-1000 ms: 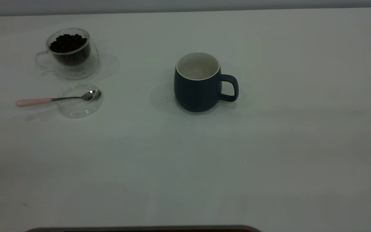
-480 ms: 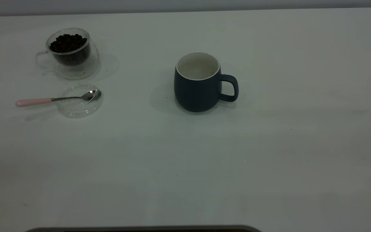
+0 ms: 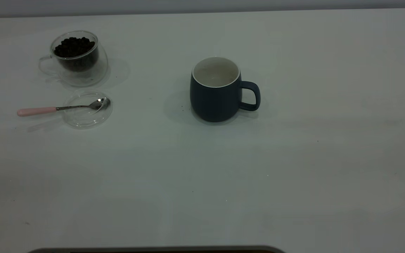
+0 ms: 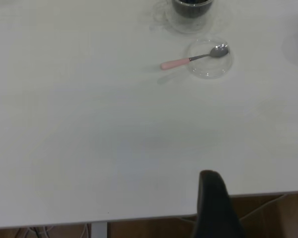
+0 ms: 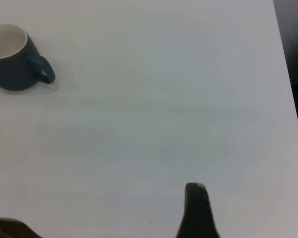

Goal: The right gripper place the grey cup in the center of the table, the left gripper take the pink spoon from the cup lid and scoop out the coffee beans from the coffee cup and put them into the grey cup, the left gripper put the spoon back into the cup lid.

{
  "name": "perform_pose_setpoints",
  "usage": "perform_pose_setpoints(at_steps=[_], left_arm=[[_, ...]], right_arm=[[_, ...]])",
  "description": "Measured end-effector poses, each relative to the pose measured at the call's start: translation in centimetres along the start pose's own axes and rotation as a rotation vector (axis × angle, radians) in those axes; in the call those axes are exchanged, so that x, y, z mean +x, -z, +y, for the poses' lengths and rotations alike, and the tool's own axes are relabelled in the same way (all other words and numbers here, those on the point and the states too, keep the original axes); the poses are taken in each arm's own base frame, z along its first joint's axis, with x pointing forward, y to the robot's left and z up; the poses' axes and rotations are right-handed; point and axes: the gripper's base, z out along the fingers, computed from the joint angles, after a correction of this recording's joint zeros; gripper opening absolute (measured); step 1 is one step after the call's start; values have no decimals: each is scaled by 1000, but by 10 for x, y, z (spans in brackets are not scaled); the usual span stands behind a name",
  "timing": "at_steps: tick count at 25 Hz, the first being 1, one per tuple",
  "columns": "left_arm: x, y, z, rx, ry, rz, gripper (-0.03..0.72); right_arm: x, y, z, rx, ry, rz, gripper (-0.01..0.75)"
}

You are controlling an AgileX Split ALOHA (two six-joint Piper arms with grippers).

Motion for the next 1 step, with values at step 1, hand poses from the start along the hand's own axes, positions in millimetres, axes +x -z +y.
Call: perform_pose_setpoints(at_steps=[1], left_arm=[[0,0,0,0,0,0,514]], right_arm=[[0,0,0,0,0,0,588]])
